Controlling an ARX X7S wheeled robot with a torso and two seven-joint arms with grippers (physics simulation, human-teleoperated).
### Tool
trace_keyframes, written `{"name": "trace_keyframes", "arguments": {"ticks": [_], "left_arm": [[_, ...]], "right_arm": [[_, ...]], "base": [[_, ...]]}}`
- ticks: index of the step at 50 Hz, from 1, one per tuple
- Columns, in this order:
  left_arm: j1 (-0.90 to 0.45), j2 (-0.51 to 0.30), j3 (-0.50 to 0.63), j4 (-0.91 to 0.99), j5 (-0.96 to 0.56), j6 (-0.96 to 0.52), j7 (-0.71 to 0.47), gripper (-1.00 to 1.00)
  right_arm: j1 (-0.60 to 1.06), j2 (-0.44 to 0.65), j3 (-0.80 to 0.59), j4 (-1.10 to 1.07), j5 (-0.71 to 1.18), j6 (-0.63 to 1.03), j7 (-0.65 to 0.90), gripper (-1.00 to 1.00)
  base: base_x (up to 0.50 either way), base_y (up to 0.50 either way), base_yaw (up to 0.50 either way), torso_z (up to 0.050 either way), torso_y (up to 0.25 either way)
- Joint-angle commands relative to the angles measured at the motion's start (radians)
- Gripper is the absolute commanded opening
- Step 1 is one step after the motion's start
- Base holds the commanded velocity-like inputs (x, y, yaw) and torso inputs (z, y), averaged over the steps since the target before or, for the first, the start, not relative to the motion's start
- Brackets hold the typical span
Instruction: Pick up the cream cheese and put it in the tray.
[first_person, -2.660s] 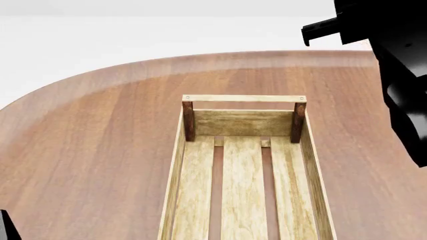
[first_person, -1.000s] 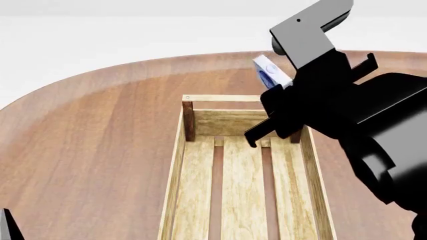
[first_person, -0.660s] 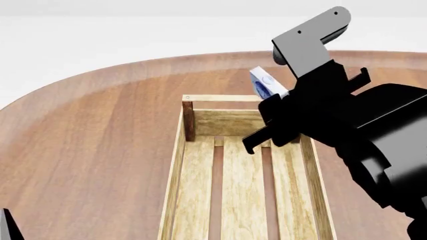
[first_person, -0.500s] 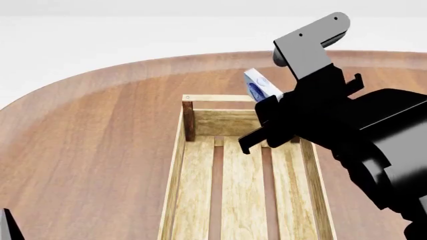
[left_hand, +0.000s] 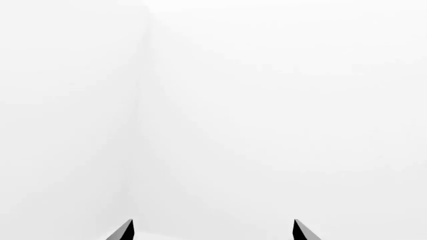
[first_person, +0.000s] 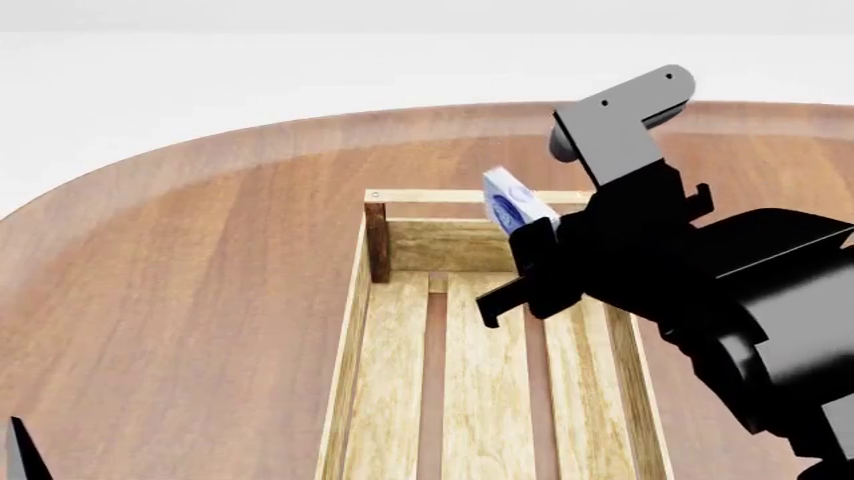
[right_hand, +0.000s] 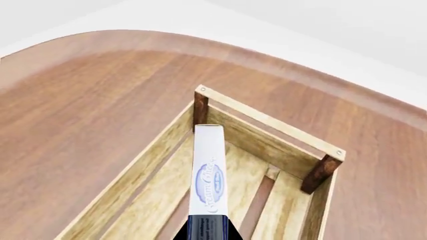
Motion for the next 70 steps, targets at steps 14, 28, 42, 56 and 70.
{"name": "trace_keyframes", "arguments": {"ticks": [14, 28, 42, 56, 70], "left_arm": [[0.009, 0.011, -0.015, 0.0, 0.062, 0.016, -0.038, 1.0], [0.01, 0.001, -0.005, -0.001, 0.035, 0.028, -0.024, 1.0], [0.006, 0.009, -0.008, 0.008, 0.086, -0.025, -0.047, 1.0], [0.003, 0.011, -0.006, 0.005, 0.093, -0.021, -0.053, 1.0], [0.007, 0.008, -0.008, 0.003, 0.09, -0.006, -0.058, 1.0]], "right_arm": [[-0.012, -0.011, -0.032, 0.055, -0.042, -0.044, -0.019, -1.0], [-0.01, -0.013, -0.045, 0.036, -0.042, -0.042, -0.022, -1.0], [-0.012, -0.012, -0.05, 0.034, -0.04, -0.042, -0.024, -1.0], [-0.016, -0.011, -0.06, 0.041, -0.044, -0.047, -0.03, -1.0], [-0.019, -0.014, -0.071, 0.052, -0.052, -0.056, -0.03, -1.0]], "base": [[0.0, 0.0, 0.0, 0.0, 0.001], [0.0, 0.0, 0.0, 0.001, 0.0], [0.0, 0.0, 0.0, 0.0, 0.001], [0.0, 0.0, 0.0, 0.0, -0.087], [0.0, 0.0, 0.0, 0.0, -0.105]]}}
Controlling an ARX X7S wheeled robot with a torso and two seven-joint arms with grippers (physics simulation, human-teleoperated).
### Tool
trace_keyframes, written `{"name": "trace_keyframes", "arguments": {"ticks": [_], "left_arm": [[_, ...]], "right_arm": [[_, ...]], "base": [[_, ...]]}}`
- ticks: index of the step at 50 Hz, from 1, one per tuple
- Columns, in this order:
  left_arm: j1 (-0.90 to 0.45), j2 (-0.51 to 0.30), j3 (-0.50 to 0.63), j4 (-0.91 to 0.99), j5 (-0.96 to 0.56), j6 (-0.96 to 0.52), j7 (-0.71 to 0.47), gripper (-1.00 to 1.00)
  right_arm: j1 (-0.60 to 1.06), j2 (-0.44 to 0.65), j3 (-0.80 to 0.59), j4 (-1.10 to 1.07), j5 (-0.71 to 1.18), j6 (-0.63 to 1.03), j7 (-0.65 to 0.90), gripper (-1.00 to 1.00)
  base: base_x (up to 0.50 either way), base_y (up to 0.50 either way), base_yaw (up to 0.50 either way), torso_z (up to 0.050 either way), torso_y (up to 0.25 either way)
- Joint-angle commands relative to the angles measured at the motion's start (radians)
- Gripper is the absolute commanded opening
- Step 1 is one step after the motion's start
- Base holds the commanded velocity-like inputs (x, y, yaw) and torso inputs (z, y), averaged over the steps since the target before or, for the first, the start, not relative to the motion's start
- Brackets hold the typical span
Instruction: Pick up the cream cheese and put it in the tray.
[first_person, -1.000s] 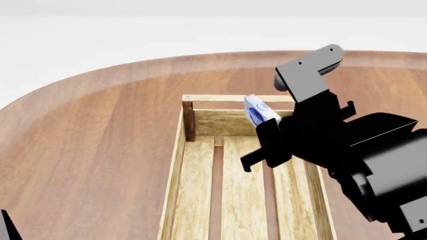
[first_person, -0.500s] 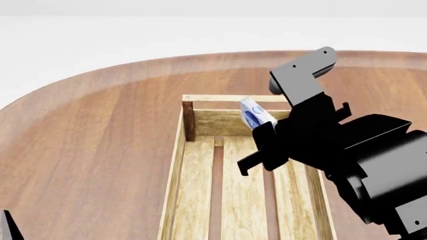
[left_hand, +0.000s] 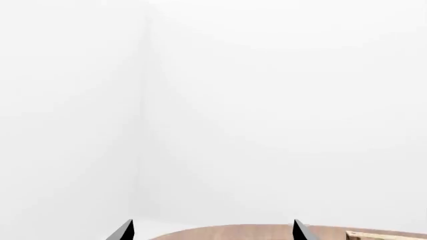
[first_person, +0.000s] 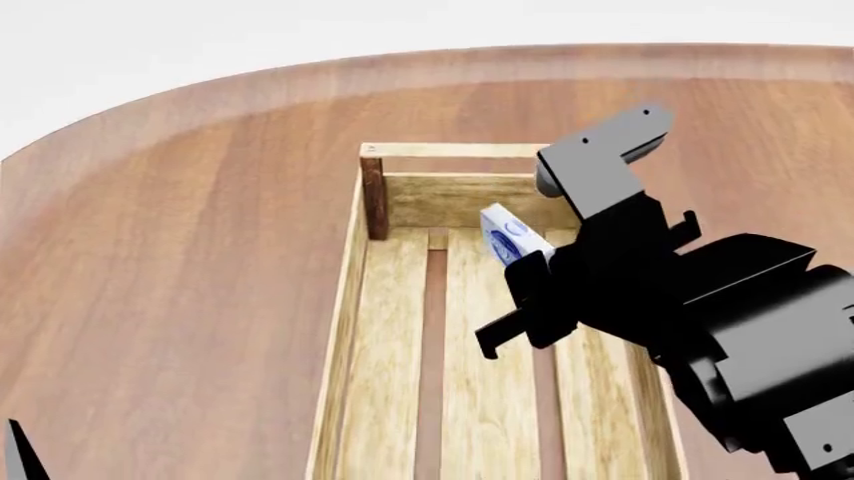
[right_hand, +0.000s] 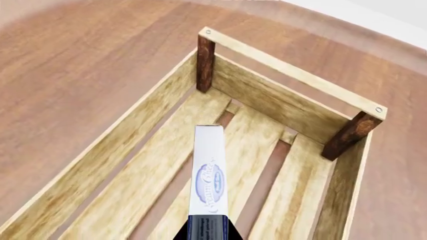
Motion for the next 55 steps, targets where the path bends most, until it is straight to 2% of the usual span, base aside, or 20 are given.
{"name": "trace_keyframes", "arguments": {"ticks": [1, 28, 55], "left_arm": [[0.002, -0.001, 0.0, -0.001, 0.002, 0.008, -0.004, 1.0], [-0.001, -0.005, 0.007, -0.004, -0.002, 0.01, -0.005, 1.0], [-0.003, -0.003, 0.004, -0.007, 0.014, 0.012, -0.019, 1.0]], "right_arm": [[0.005, 0.001, -0.001, -0.003, -0.011, -0.007, -0.004, -1.0], [0.006, -0.003, -0.017, 0.018, -0.021, -0.018, -0.01, -1.0], [0.004, -0.011, -0.034, 0.041, -0.03, -0.03, -0.017, -1.0]], "base": [[0.0, 0.0, 0.0, 0.0, -0.104], [0.0, 0.0, 0.0, 0.0, -0.104], [0.0, 0.0, 0.0, 0.0, -0.038]]}}
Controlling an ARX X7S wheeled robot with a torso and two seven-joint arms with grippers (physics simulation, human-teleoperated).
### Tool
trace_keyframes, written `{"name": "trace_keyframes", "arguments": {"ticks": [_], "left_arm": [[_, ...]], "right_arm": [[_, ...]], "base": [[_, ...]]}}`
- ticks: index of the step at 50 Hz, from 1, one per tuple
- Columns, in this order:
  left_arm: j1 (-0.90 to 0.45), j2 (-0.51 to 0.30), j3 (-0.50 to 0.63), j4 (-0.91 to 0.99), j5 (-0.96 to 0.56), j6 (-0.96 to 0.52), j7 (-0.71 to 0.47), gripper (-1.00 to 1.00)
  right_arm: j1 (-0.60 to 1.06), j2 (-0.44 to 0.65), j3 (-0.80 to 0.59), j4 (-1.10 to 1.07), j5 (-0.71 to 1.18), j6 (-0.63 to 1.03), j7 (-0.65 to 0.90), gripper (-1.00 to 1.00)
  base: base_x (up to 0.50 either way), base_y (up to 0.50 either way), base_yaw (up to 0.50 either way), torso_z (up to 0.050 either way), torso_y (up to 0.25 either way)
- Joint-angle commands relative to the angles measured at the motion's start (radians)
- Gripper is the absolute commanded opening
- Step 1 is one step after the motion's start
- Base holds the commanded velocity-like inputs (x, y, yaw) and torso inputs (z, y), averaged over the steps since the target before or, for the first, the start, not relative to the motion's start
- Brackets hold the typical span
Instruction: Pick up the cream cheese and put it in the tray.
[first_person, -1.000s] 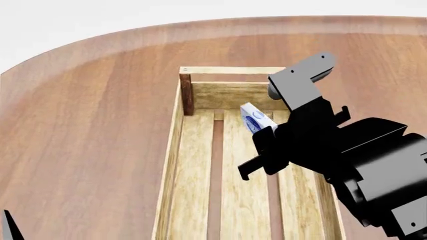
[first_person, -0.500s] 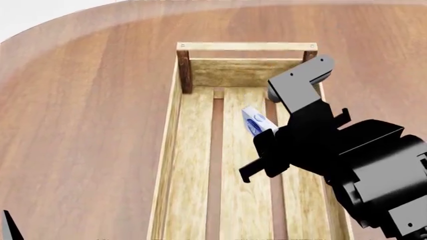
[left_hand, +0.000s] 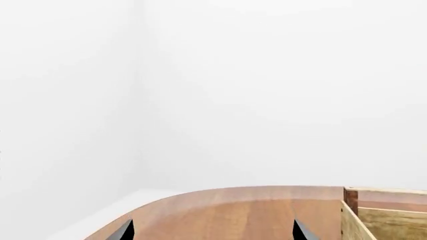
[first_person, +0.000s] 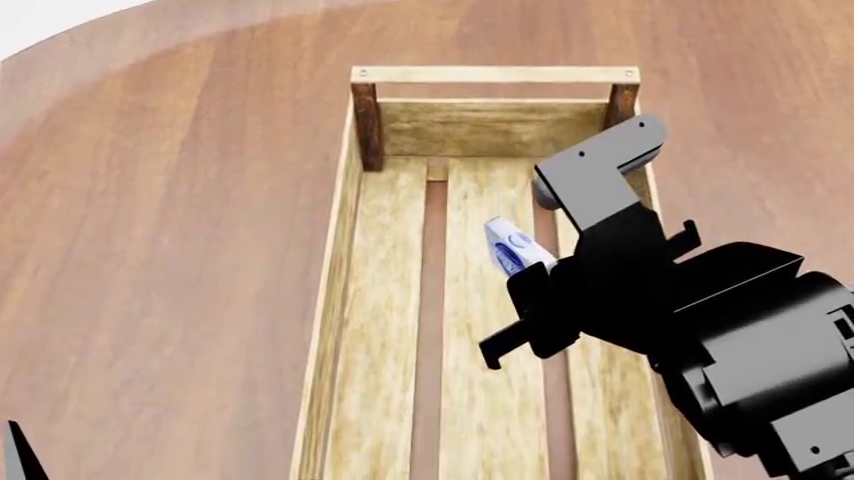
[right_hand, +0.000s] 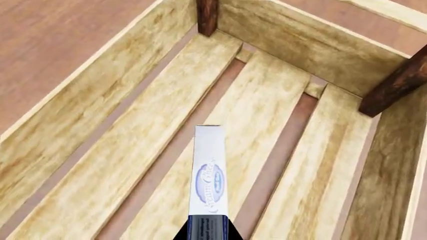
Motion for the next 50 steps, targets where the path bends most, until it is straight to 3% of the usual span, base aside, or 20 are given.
{"name": "trace_keyframes", "arguments": {"ticks": [1, 50], "left_arm": [[-0.001, 0.002, -0.003, 0.0, 0.01, -0.003, -0.009, 1.0], [0.003, -0.005, 0.007, -0.003, 0.019, 0.021, -0.014, 1.0]], "right_arm": [[0.008, -0.007, -0.004, 0.015, -0.013, -0.014, -0.011, -1.0], [0.008, -0.049, -0.056, 0.059, -0.037, -0.046, -0.038, -1.0]], "base": [[0.0, 0.0, 0.0, 0.0, -0.035], [0.0, 0.0, 0.0, 0.0, -0.007]]}}
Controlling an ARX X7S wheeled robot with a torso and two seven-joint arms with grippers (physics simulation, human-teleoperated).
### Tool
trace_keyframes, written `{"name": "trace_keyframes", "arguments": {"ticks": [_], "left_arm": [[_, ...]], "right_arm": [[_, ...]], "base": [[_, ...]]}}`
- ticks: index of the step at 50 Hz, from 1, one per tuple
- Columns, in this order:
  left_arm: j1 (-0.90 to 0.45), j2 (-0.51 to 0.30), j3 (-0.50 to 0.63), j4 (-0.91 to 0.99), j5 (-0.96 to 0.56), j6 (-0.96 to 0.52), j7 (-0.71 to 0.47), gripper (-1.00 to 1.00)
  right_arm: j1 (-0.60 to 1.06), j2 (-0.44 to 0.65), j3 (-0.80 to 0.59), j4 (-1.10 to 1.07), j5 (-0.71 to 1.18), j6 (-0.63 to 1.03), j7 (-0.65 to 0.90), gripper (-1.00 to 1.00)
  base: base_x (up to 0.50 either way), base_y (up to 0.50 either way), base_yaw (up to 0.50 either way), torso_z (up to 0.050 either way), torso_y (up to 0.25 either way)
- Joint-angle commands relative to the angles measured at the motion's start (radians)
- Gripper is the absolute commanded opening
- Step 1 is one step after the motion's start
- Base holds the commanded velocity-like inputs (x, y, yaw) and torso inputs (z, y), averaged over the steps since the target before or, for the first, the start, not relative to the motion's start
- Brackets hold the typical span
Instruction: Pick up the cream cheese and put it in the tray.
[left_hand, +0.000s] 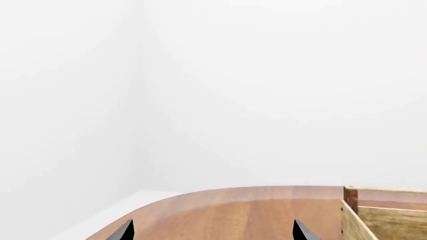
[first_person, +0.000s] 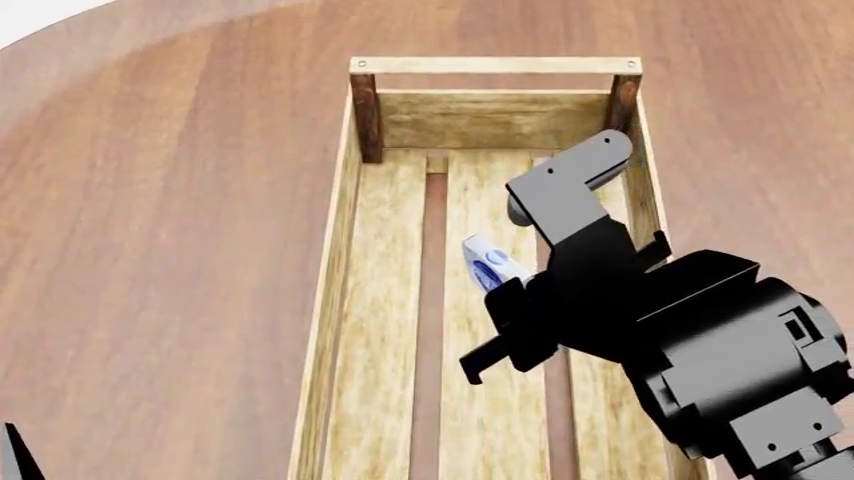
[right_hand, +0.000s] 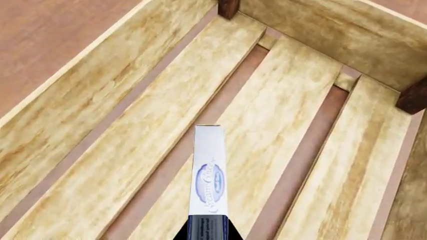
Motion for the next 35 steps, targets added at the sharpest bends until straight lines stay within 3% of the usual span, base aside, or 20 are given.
{"name": "trace_keyframes", "arguments": {"ticks": [1, 35], "left_arm": [[0.0, -0.001, 0.004, 0.0, 0.001, 0.003, -0.001, 1.0], [0.005, -0.003, 0.004, 0.002, 0.02, 0.015, -0.015, 1.0]], "right_arm": [[0.008, -0.004, -0.005, 0.001, -0.011, -0.006, -0.006, -1.0], [0.008, -0.018, -0.025, 0.019, -0.024, -0.02, -0.005, -1.0]], "base": [[0.0, 0.0, 0.0, 0.0, 0.0], [0.0, 0.0, 0.0, 0.0, -0.068]]}}
